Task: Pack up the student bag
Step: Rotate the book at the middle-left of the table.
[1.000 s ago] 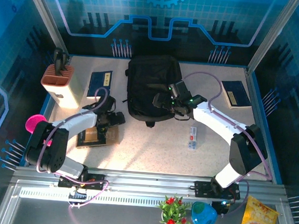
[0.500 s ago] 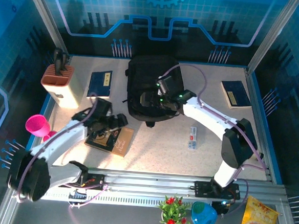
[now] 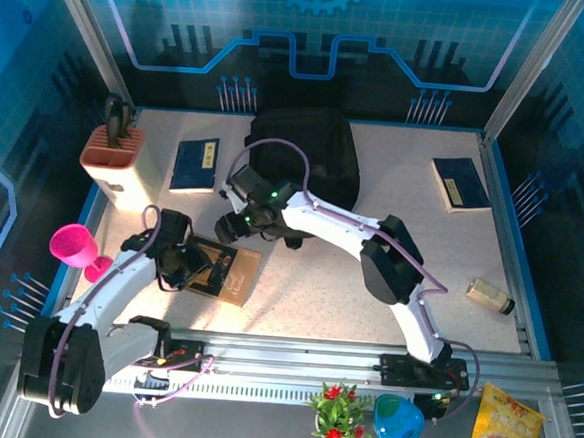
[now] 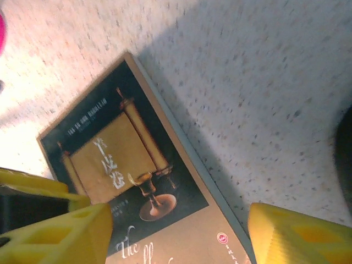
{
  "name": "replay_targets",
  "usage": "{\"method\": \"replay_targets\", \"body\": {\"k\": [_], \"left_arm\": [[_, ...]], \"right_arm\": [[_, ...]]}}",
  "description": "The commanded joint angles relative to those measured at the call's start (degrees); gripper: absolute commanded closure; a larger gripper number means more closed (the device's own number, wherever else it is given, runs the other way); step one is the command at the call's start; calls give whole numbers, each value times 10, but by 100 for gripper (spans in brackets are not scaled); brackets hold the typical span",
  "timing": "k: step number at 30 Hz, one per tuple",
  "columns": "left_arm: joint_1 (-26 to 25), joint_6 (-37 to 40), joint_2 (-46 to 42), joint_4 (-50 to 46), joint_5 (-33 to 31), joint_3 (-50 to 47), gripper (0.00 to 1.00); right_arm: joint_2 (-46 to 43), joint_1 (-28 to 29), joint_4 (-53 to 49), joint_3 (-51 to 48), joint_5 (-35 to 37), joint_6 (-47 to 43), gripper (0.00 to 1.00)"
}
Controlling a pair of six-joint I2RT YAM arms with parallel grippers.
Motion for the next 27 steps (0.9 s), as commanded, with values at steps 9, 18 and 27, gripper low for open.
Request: {"method": "replay_targets", "body": {"k": [9,18,27], "left_arm": [[13,30,128,135,20,1,66],[28,108,224,195,41,85,63],[69,87,138,81,42,80,43]], "right_arm": [[58,6,-61,11,16,-3,52],[36,6,-49,-43,-3,19,58],[14,0,-30,-47,42,53,55]]}}
